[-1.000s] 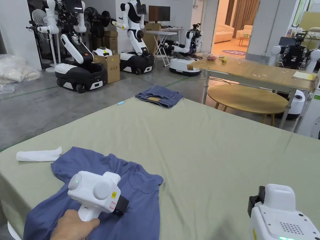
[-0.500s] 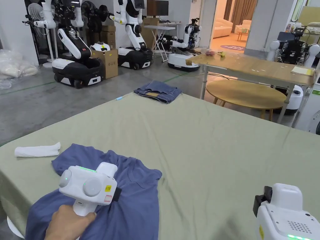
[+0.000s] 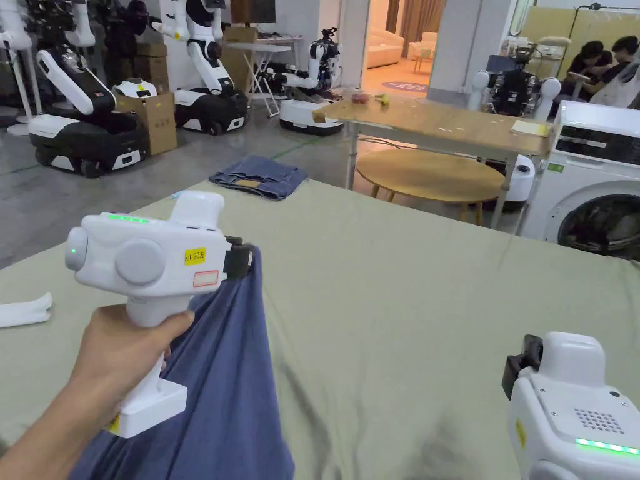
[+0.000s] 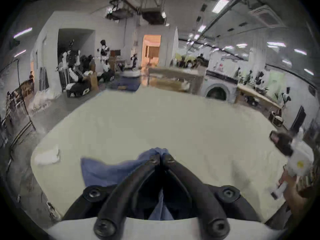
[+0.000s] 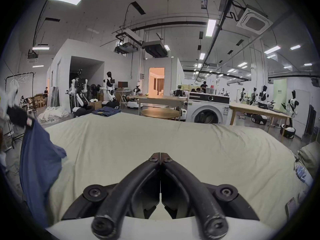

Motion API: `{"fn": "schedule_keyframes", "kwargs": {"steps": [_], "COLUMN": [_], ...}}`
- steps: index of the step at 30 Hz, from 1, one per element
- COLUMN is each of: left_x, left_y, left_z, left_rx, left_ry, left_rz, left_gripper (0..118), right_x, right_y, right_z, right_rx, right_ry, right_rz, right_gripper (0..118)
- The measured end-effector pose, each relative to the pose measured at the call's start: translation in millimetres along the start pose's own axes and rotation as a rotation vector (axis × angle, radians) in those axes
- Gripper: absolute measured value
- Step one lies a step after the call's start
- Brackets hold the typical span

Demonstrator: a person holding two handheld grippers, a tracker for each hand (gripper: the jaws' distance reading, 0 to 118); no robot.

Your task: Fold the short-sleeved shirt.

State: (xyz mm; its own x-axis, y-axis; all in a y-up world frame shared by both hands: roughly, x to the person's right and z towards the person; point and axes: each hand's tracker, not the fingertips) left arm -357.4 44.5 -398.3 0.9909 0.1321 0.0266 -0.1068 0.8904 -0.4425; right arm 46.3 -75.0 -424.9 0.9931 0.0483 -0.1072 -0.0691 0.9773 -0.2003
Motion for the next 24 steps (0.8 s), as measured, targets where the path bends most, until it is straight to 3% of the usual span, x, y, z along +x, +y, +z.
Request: {"fn": "schedule_keyframes", "kwargs": {"steps": [13,24], "left_x": [228,425], "left_y": [83,21], "left_z": [-56,-114], "left_rx": [0.046,-0.094], "left_ry": [-0.364,-0.717], "left_rz": [-0.247,-0.327], "left_gripper": [0,0], "right_x": [100,200], "right_y": [4,-14], "right_z": [50,112], "right_rx": [0.032,0.003], "right_ry": [-0.210,-0.450], "right_rz": [-0.005,-0.047], "right_gripper": [0,0]}}
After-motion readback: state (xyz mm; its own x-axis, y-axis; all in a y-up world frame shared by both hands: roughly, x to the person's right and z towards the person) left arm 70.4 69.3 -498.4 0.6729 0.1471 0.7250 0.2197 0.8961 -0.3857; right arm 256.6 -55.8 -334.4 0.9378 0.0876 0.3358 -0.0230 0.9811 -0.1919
